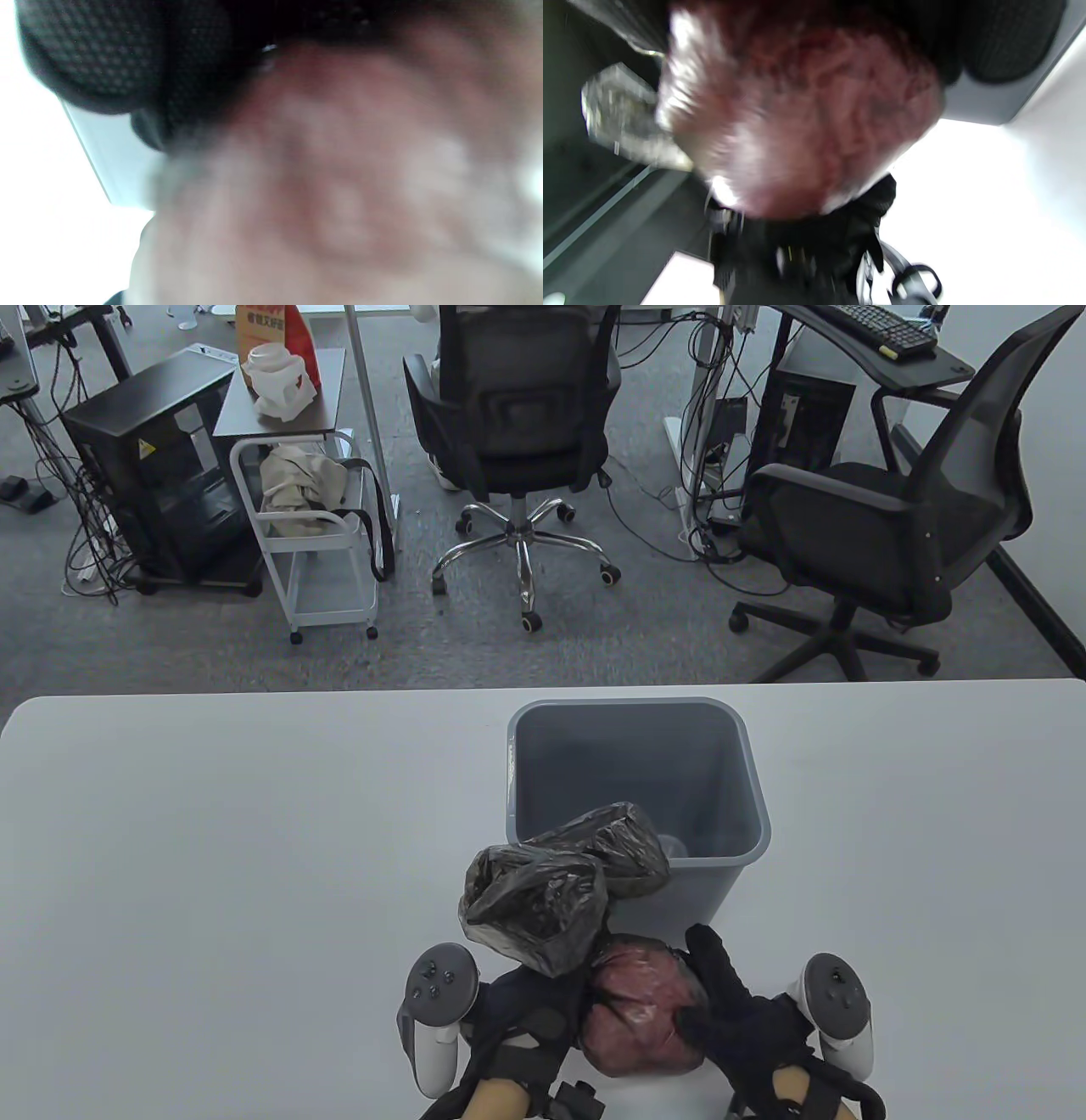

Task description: Twist garbage bag top to tighten it

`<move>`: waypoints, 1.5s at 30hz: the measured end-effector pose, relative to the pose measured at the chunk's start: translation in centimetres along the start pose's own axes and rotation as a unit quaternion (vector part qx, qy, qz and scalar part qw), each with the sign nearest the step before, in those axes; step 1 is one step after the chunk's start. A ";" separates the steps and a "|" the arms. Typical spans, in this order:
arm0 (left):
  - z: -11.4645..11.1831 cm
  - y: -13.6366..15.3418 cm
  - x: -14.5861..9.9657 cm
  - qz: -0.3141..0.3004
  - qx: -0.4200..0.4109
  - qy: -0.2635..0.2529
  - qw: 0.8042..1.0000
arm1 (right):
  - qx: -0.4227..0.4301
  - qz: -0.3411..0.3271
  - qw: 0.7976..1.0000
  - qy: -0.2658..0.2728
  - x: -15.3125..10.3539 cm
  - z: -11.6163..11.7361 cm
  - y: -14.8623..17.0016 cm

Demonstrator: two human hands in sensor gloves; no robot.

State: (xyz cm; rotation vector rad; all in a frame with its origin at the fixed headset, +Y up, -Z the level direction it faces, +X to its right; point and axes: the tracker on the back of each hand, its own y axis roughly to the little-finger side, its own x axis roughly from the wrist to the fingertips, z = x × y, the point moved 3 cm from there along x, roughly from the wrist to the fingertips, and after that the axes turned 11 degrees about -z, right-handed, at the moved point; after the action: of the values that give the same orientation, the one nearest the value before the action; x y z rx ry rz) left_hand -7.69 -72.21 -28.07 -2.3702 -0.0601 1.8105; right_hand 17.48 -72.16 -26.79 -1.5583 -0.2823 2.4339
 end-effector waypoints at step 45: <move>0.9 -1.3 -0.2 -0.035 0.132 -0.062 0.989 | -0.030 0.014 0.999 0.002 0.1 0.1 0.1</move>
State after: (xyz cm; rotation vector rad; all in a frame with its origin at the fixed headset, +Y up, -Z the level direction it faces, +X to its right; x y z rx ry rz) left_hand -8.49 -70.85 -27.93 -2.0502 0.0761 1.8049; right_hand 17.32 -72.20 -26.84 -1.6016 -0.3372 2.4658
